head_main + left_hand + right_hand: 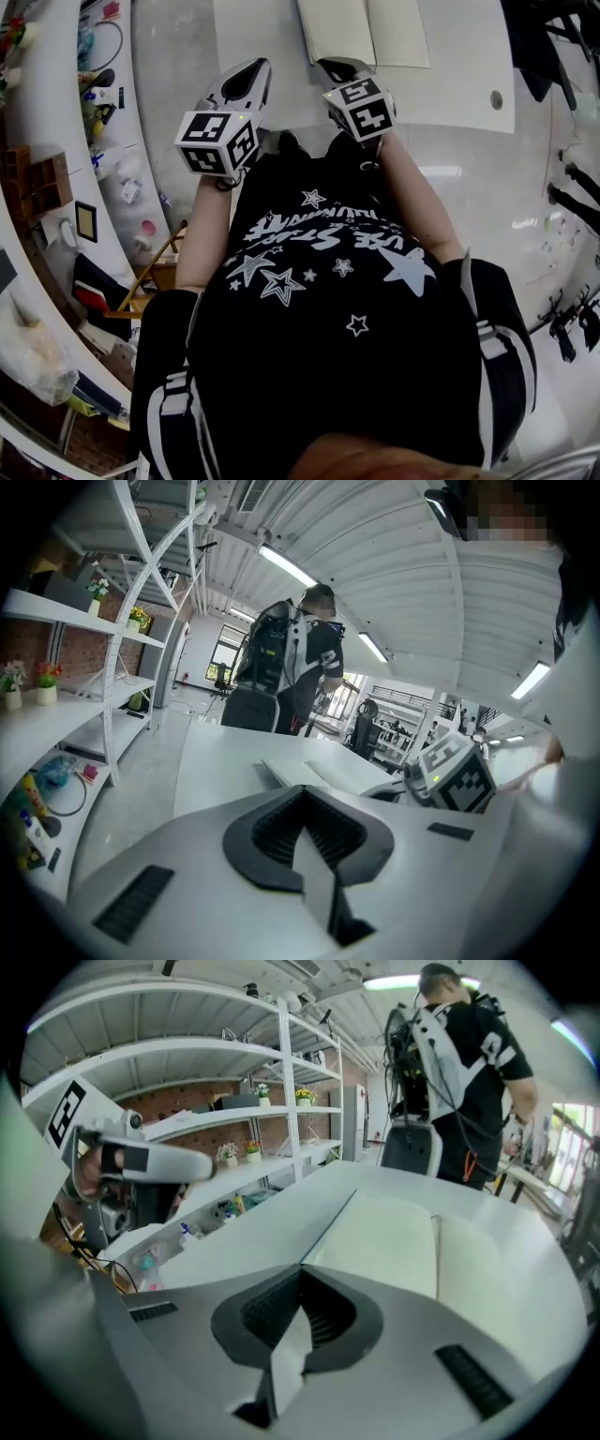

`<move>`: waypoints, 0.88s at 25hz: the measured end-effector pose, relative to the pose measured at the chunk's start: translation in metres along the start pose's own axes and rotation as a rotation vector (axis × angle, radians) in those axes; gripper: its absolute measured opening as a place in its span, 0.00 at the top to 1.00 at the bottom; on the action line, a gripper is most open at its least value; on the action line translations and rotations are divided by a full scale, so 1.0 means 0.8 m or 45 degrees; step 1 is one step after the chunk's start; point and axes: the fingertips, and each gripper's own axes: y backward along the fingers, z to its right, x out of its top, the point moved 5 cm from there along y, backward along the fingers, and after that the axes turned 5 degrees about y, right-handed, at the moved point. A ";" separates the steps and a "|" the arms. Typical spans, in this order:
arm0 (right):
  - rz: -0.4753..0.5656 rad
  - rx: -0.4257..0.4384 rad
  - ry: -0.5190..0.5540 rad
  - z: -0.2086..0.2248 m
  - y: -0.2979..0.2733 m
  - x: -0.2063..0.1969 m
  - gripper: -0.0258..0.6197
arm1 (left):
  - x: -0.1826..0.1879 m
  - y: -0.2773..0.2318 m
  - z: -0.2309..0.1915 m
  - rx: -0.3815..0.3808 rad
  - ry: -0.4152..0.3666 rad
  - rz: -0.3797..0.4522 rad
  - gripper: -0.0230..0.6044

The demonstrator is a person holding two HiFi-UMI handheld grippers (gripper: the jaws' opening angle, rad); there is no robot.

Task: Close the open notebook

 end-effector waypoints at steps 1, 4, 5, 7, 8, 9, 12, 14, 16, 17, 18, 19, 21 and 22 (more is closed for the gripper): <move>0.033 -0.011 -0.007 0.005 0.010 0.005 0.95 | -0.002 -0.003 0.003 -0.004 -0.003 -0.008 0.95; 0.128 -0.037 -0.033 0.021 0.045 0.015 0.95 | -0.007 -0.015 0.013 -0.013 -0.010 -0.031 0.94; 0.155 -0.043 -0.045 0.027 0.057 0.018 0.95 | -0.009 -0.020 0.017 -0.015 -0.013 -0.038 0.94; 0.199 -0.053 -0.062 0.040 0.082 0.020 0.95 | -0.011 -0.033 0.025 -0.017 -0.021 -0.049 0.95; 0.215 -0.061 -0.068 0.048 0.095 0.020 0.95 | -0.013 -0.040 0.030 -0.017 -0.025 -0.056 0.95; 0.232 -0.076 -0.074 0.057 0.107 0.019 0.95 | -0.015 -0.048 0.035 -0.018 -0.028 -0.064 0.95; 0.270 -0.124 -0.108 0.094 0.140 0.012 0.95 | -0.022 -0.071 0.053 -0.006 -0.039 -0.088 0.94; 0.273 -0.145 -0.129 0.122 0.154 -0.001 0.95 | -0.028 -0.087 0.065 0.015 -0.029 -0.100 0.95; 0.268 -0.167 -0.153 0.150 0.164 -0.017 0.95 | -0.033 -0.102 0.077 0.035 -0.011 -0.107 0.94; 0.262 -0.174 -0.165 0.164 0.167 -0.026 0.95 | -0.035 -0.108 0.082 0.045 -0.007 -0.109 0.95; 0.252 -0.179 -0.175 0.177 0.169 -0.036 0.95 | -0.037 -0.115 0.087 0.056 -0.004 -0.111 0.94; 0.240 -0.181 -0.183 0.188 0.170 -0.045 0.95 | -0.038 -0.121 0.093 0.064 -0.001 -0.111 0.94; 0.215 -0.175 -0.195 0.209 0.170 -0.065 0.95 | -0.037 -0.132 0.104 0.076 0.007 -0.102 0.94; 0.206 -0.167 -0.203 0.218 0.168 -0.074 0.95 | -0.037 -0.138 0.111 0.080 0.008 -0.097 0.94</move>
